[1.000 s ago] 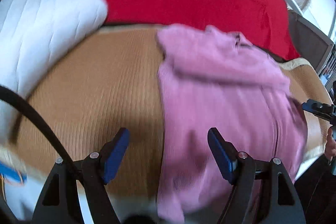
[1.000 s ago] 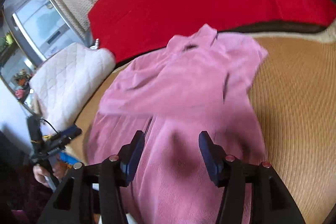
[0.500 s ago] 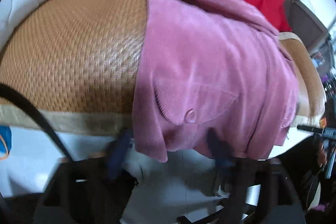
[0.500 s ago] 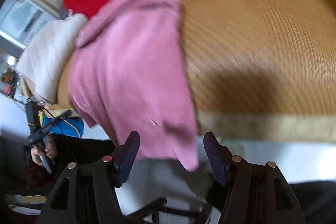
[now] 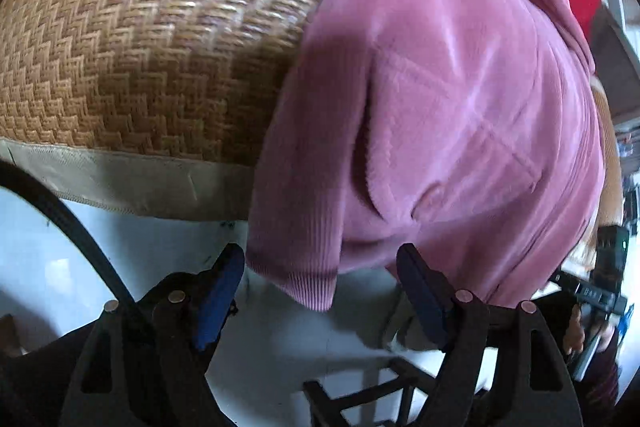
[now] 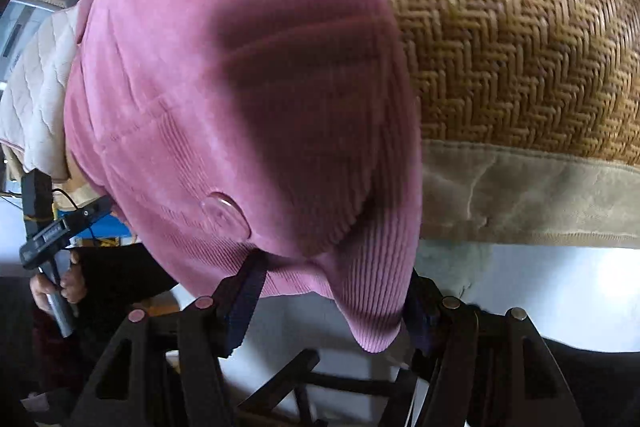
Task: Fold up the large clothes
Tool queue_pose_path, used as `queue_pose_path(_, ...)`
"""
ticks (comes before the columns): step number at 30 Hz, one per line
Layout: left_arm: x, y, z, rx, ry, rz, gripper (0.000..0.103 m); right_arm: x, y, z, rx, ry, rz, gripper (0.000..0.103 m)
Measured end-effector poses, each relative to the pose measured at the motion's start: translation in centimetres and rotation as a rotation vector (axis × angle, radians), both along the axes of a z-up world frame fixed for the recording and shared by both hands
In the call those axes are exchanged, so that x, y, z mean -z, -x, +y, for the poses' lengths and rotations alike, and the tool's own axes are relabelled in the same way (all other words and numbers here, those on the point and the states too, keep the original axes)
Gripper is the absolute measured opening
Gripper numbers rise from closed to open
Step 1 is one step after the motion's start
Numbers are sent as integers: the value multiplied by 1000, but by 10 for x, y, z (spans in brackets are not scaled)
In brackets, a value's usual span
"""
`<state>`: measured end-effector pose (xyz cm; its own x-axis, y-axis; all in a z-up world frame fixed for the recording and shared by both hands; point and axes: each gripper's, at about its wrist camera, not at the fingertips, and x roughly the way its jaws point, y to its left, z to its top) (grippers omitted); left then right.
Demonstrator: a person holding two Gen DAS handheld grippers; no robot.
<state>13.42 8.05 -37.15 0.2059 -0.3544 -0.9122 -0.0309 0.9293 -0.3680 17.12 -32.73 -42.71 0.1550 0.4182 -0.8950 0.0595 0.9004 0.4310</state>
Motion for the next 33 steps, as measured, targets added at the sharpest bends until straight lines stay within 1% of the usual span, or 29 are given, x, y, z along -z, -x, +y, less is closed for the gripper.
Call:
queue_pose_path(1,-2,2,4,-2,10,-15,58,-5,2,-1,2,-18,-15,33)
queue_pose_path(2,-3,3,4,4,21,-22,44,-9,5,-2,5,-14,-27,27)
queue_pose_path(3,-4,1,4,9,25,-20,19,-15,8,-3,10,-4,-40,23)
queue_pose_path(4,-2,1,3,14,23,-11,10,-18,12,-3,9,-11,-42,18)
queue_pose_path(5,-1,5,6,16,10,-13,10,-22,16,-2,8,-26,-43,15)
queue_pose_path(6,-3,8,6,18,5,-20,8,-28,24,-1,2,-40,-53,13)
queue_pose_path(9,-20,18,10,54,87,-64,7,-45,40,7,-36,-46,-77,12)
queue_pose_path(11,-41,25,5,102,121,-124,7,-66,42,8,-56,-88,-122,11)
queue_pose_path(12,-48,27,5,116,139,-145,7,-81,43,8,-64,-119,-157,11)
queue_pose_path(14,-69,32,2,143,198,-199,7,-105,43,6,-75,-156,-214,11)
queue_pose_path(16,-93,31,3,162,235,-251,7,-131,38,9,-86,-177,-275,11)
queue_pose_path(18,-112,30,3,163,284,-296,7,-149,29,10,-105,-175,-329,11)
queue_pose_path(19,-125,24,4,157,320,-322,7,-156,26,12,-108,-171,-358,11)
queue_pose_path(21,-143,14,8,151,353,-356,7,-157,17,11,-99,-189,-370,11)
queue_pose_path(23,-162,20,17,147,383,-394,7,-159,10,12,-84,-201,-384,11)
queue_pose_path(25,-181,7,18,146,388,-426,7,-162,-2,14,-76,-196,-409,11)
queue_pose_path(26,-189,6,21,144,383,-438,7,-170,-6,17,-71,-194,-424,11)
queue_pose_path(27,-195,-1,26,136,386,-447,7,-175,-12,14,-62,-196,-440,11)
queue_pose_path(28,-197,-4,27,129,396,-452,7,-174,-12,16,-53,-198,-451,11)
queue_pose_path(30,-197,-24,41,112,406,-467,7,-191,-23,11,-32,-195,-484,11)
queue_pose_path(33,-213,-43,52,86,411,-483,7,-219,-44,-4,18,-186,-540,10)
